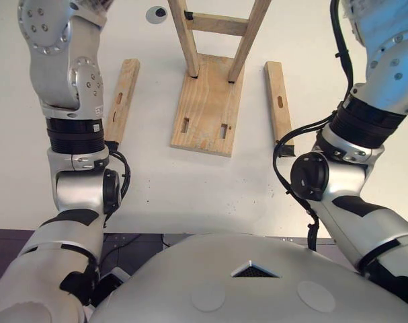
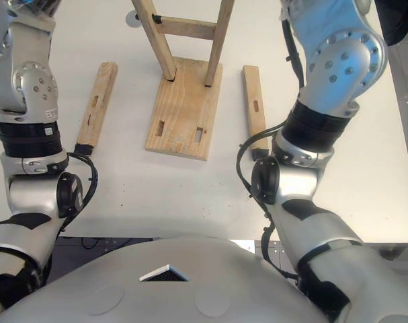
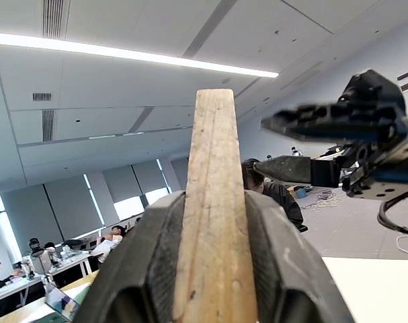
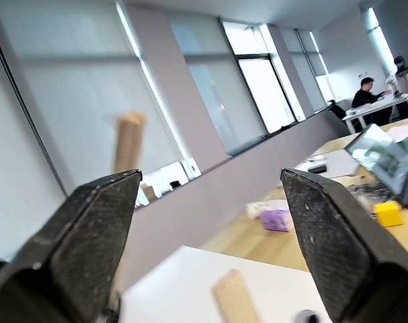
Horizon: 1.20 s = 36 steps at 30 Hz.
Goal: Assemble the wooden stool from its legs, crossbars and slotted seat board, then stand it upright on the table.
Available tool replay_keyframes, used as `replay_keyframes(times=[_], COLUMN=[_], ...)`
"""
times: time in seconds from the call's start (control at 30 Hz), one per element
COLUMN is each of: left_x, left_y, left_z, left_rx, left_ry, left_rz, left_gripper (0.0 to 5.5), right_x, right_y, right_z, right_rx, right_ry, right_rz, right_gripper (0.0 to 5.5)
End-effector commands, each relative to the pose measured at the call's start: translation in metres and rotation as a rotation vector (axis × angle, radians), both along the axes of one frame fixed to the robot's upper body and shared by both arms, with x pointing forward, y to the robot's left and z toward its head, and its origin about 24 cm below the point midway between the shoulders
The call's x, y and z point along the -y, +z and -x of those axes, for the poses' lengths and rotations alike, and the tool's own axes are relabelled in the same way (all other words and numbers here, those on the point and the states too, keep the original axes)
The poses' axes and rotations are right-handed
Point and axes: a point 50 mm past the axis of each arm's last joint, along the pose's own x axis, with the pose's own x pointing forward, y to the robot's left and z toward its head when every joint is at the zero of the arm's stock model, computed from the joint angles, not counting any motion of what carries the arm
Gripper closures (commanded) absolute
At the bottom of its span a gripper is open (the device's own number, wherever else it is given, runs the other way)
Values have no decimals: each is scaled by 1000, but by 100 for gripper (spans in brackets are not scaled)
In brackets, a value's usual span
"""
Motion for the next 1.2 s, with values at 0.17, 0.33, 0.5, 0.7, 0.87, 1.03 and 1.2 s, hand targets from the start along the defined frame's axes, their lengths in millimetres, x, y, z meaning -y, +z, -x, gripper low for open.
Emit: replay_keyframes(times=[0.17, 0.33, 0.5, 0.7, 0.87, 1.03, 1.2], left_x=[7, 12, 8, 9, 9, 8, 1], left_y=[-10, -15, -16, -22, -23, -26, -34], left_z=[3, 12, 12, 16, 16, 16, 11], left_rx=[-28, -29, -42, -88, -118, -154, -226], left_ry=[-32, -79, -58, -86, -93, -94, -18], left_rz=[-30, -46, -37, -32, -12, 1, 41], left_gripper=[425, 425, 425, 425, 425, 425, 373], right_x=[-16, -24, -27, -27, -27, -25, -23], right_y=[0, -3, -4, -3, -4, -5, -6], right_z=[8, 6, 6, 8, 9, 9, 7], right_rx=[-47, -78, -100, -109, -114, -117, -114], right_ry=[113, 136, 155, 181, 185, 169, 124], right_rz=[-56, -73, -88, -106, -110, -107, -97], right_gripper=[174, 206, 291, 411, 495, 502, 511])
